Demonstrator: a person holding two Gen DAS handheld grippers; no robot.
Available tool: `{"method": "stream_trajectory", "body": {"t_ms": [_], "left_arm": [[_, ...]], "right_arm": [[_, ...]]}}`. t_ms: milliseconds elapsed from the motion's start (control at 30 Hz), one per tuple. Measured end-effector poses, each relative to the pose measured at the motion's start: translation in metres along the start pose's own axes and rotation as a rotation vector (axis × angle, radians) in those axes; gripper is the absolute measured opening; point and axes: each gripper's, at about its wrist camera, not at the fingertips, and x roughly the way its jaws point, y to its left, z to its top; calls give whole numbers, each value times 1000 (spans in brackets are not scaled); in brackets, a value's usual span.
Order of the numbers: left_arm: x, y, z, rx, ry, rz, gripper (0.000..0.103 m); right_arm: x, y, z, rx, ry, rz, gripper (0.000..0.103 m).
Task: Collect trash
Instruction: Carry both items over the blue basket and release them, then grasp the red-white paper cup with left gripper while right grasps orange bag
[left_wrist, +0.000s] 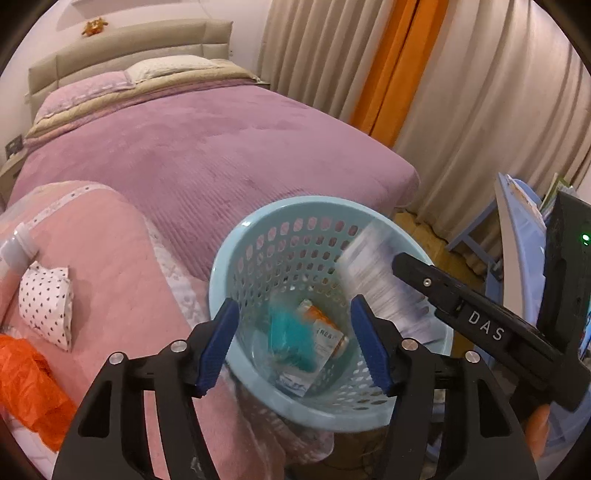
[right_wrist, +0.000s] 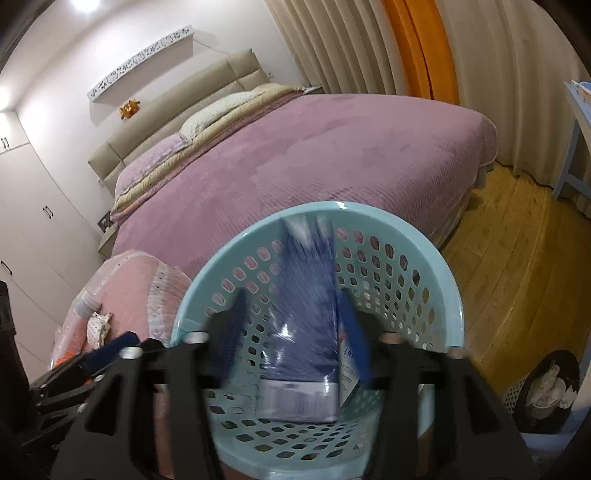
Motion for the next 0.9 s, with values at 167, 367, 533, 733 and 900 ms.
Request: {"method": "stream_trajectory", "body": {"t_ms": [167,367,533,733,900], "left_arm": [[-14,6,-5,-14,-24,-15,67],[-46,11,-9,-10,-89,-15,67],[-80,14,-12,-17,-153,-5,67],[-135,27,-27,-15,-270,83,71],[-182,65,-55,-109,-373,179,74]], "right_arm": [[-4,-11,5,-24,-19,-50,59],[-17,-6,4,-43,-41,-37,59],[-34,25,-1,-115,-64,-7,59],[-55,75,-10,-227,-112,52,59],[-68,112,-23,-306,-131,133,59]]}}
